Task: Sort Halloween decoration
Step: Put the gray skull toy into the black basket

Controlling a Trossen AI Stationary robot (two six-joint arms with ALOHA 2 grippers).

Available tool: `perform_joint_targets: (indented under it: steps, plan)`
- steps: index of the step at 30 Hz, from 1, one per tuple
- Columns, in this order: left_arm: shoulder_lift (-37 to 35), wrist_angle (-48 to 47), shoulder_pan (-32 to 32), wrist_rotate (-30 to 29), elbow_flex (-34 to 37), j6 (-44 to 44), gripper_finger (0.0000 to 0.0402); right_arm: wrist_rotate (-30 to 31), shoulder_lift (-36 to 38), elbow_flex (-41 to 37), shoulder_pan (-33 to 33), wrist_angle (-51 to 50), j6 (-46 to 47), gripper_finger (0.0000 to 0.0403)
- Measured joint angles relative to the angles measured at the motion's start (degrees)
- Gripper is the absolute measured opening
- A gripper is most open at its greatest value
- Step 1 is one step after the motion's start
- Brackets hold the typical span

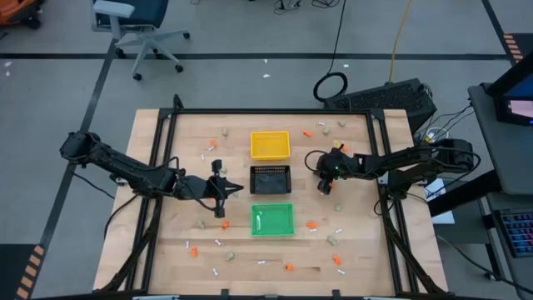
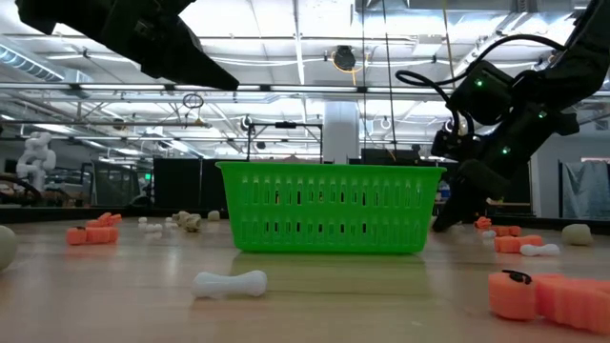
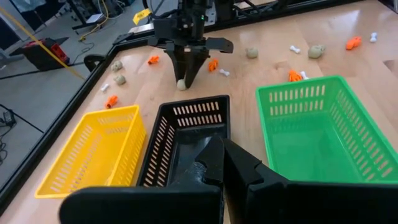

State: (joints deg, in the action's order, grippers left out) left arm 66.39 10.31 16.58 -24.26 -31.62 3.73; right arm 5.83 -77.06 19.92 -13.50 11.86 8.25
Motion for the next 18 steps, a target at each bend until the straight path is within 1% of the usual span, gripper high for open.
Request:
perform_joint_targets:
  steps: [4,11,15,18]
  plan:
    - [0.00,0.00,0.00,-0.01,0.00,-0.02,0.0000,0.04,0.00,0.02,0.00,0.10,0.04,0.0040]
    - [0.00,-0.01,0.00,-0.01,0.00,-0.31,0.0000,-0.42,0.00,0.46,0.07,0.74,0.72,0.0048]
    - [0.00,-0.02,0.00,-0.01,0.00,-0.33,0.0000,-3.41,0.85,2.24,0.07,0.67,0.72,0.0048]
    - [0.00,-0.06,-0.02,-0.01,0.00,-0.33,0.0000,-5.74,2.94,3.76,0.09,0.39,0.72,0.0049]
